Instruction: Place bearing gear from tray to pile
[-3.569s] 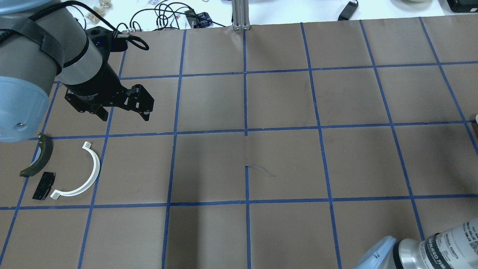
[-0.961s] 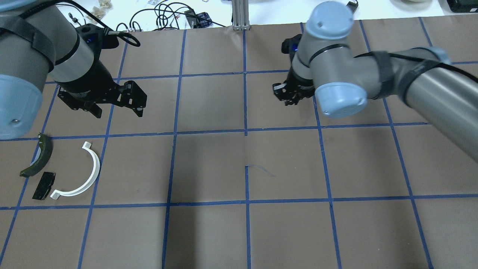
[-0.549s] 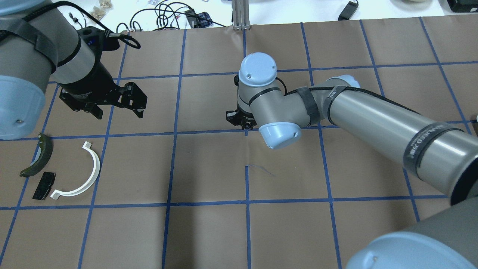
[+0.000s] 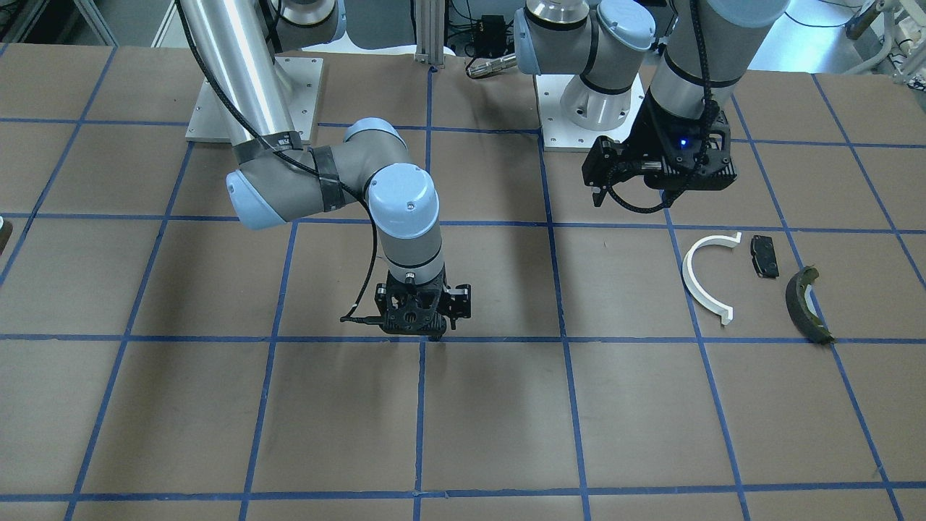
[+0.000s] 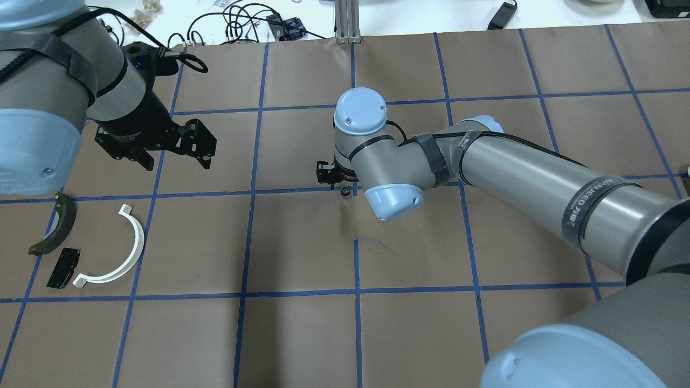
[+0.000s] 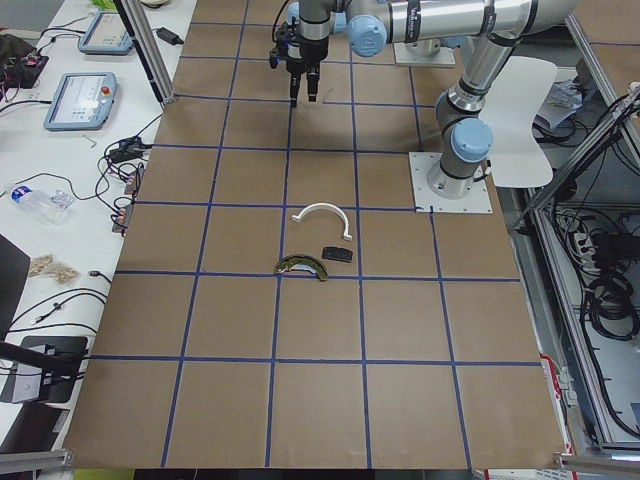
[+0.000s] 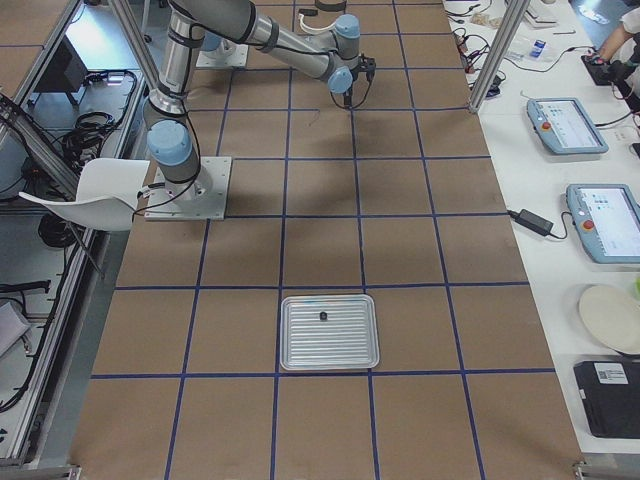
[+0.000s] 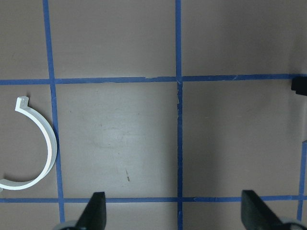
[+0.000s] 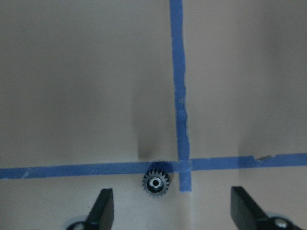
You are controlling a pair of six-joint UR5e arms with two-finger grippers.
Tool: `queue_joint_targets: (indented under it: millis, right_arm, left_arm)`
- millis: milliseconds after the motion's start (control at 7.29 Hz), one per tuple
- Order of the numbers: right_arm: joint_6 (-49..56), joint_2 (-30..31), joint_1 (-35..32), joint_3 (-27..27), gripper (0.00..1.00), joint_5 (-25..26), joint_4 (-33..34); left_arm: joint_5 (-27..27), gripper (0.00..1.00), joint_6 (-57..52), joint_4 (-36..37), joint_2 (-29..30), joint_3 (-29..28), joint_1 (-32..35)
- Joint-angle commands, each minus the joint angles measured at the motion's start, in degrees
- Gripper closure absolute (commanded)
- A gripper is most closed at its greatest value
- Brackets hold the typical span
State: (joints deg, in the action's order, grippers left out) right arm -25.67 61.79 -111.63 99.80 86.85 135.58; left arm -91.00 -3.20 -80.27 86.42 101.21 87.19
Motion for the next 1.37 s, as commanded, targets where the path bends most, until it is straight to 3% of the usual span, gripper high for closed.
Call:
queue_joint_targets:
  millis: [0,275,549,824,1235]
  right_arm:
    - [10.65,6.29,6.55,0.13,0.00,0.52,-6.34]
    - [26.56,12.72,16.66,0.31,0.00,0.43,-14.17]
    - [33.63,15.37,24.75,0.48,0.00,0.69,-14.90]
    - [49.84,16.78,34.32,0.48,0.00,3.59,-18.59]
    - [73.48,16.27,51.79,0.48,0.00,2.90,-17.98]
  left_arm:
    - [0.55,0.00,1.09,5.36,3.12,-0.13,0.17]
    - [0.73,0.00,3.88,9.96,7.51,-0.65,4.19]
    - [0.99,0.00,5.75,16.69,13.83,-0.92,10.60]
    - [4.50,0.00,9.61,22.32,20.24,-1.10,14.92]
    - [4.51,0.00,9.80,28.67,27.55,-1.19,19.85]
